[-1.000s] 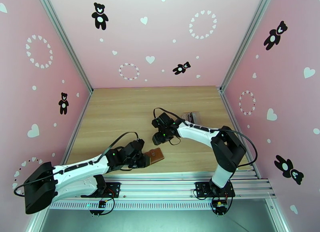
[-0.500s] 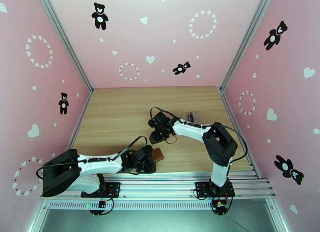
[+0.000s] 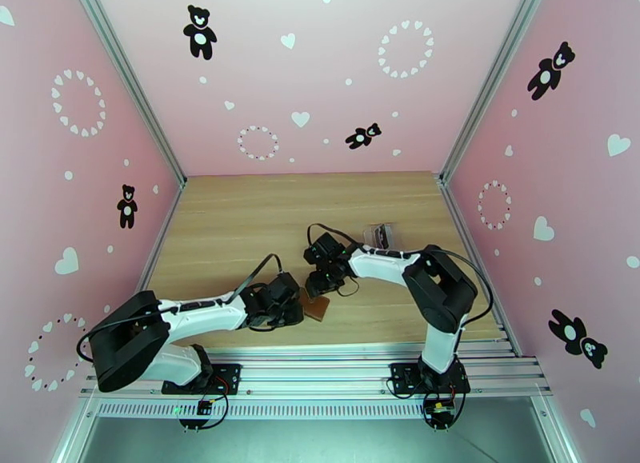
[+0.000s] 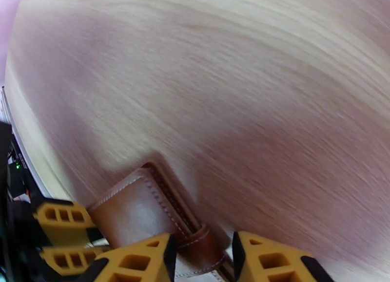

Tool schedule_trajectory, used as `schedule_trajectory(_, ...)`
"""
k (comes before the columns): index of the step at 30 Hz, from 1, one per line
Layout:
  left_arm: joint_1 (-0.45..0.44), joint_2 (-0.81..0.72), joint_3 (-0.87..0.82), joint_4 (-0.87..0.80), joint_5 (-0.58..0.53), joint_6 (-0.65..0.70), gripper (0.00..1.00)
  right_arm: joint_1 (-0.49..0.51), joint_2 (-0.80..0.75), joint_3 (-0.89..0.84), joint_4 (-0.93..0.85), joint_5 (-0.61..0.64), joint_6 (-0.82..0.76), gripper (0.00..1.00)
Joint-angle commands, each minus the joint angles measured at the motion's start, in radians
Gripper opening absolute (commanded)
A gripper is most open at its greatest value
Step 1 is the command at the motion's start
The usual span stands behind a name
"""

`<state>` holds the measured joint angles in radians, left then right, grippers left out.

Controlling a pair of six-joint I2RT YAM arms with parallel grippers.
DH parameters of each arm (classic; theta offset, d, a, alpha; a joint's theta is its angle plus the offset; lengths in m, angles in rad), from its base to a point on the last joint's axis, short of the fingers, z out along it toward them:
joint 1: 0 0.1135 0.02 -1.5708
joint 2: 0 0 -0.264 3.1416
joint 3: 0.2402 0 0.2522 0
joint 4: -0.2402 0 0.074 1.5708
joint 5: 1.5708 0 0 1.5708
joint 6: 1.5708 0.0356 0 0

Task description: Put the credit cards into the card holder

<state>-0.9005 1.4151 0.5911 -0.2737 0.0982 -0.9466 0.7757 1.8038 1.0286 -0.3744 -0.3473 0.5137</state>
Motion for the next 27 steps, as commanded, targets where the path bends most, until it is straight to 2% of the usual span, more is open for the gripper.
schedule_trajectory(1, 0.026, 0.036, 0.04, -0.026, -0.029, 0.043, 0.24, 0.007, -0.078, -0.086, 0.019, 0.015, 0.05, 0.4)
schedule_trajectory(8, 0.032, 0.133, 0.144, -0.037, -0.026, 0.07, 0.25, 0.03, -0.193, -0.229, 0.104, 0.019, 0.126, 0.46)
schedule_trajectory(12, 0.033, 0.131, 0.178, -0.062, -0.022, 0.082, 0.26, 0.03, -0.261, -0.238, 0.055, 0.146, 0.145, 0.5)
schedule_trajectory(15, 0.033, 0.084, 0.14, -0.059, -0.029, 0.072, 0.26, 0.039, -0.317, -0.228, 0.007, 0.209, 0.167, 0.5)
schedule_trajectory(19, 0.032, 0.019, 0.043, 0.001, -0.003, 0.045, 0.26, 0.103, -0.33, -0.165, -0.089, 0.303, 0.188, 0.5)
schedule_trajectory(27, 0.033, -0.045, -0.115, 0.233, 0.145, -0.012, 0.25, 0.212, -0.219, -0.052, -0.183, 0.407, 0.288, 0.5)
